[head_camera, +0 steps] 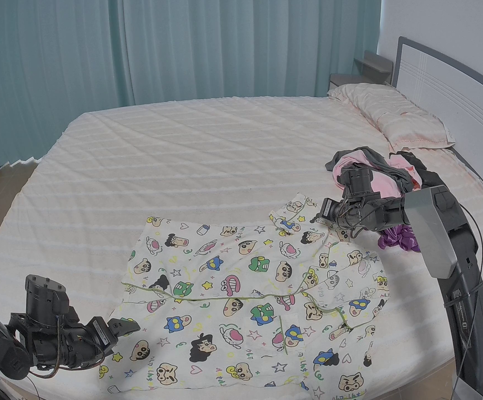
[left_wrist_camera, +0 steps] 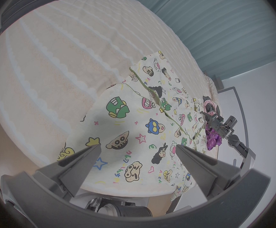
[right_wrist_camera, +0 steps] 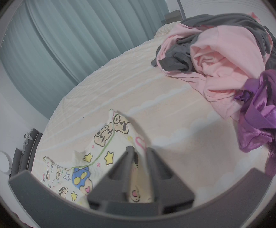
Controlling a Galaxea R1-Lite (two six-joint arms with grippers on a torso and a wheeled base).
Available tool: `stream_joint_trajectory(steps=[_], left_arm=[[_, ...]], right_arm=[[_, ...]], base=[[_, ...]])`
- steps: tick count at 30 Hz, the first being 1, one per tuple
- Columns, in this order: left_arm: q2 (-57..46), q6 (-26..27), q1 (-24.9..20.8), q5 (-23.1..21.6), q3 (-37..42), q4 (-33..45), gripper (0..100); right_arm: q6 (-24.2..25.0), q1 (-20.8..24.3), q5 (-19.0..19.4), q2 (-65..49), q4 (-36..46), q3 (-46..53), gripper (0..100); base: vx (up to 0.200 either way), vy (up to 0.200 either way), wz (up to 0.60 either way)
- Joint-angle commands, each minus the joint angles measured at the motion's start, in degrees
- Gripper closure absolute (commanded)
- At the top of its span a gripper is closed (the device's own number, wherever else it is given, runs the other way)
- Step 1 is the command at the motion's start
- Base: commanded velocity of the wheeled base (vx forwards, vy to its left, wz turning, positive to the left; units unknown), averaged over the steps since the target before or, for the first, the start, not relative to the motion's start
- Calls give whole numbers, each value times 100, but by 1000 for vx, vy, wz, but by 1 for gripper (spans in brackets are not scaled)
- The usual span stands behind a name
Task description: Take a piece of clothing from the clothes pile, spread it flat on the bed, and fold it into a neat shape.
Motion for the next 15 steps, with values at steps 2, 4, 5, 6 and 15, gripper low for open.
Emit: stream_joint_trajectory(steps=[2,4,5,6,15], left_arm=[[18,-1,-1,-1,0,-2,0],[18,-1,-1,-1,0,-2,0],[18,-1,-18,-1,0,-2,0],[18,-1,-27,-1,8,-2,0],[18,-1,-53,8,8,-2,0]], right_arm=[[82,-110,-16,94,-3,-15,100],[170,-172,-25,86,-3,-15,100],[231,-207,-34,68,-30,-15,100],[275,-224,-34,50,-47,-15,100],[442,-409,-78,15,-56,-15,100]], base=[[0,0,0],[0,0,0],[0,0,0],[0,0,0],[0,0,0]])
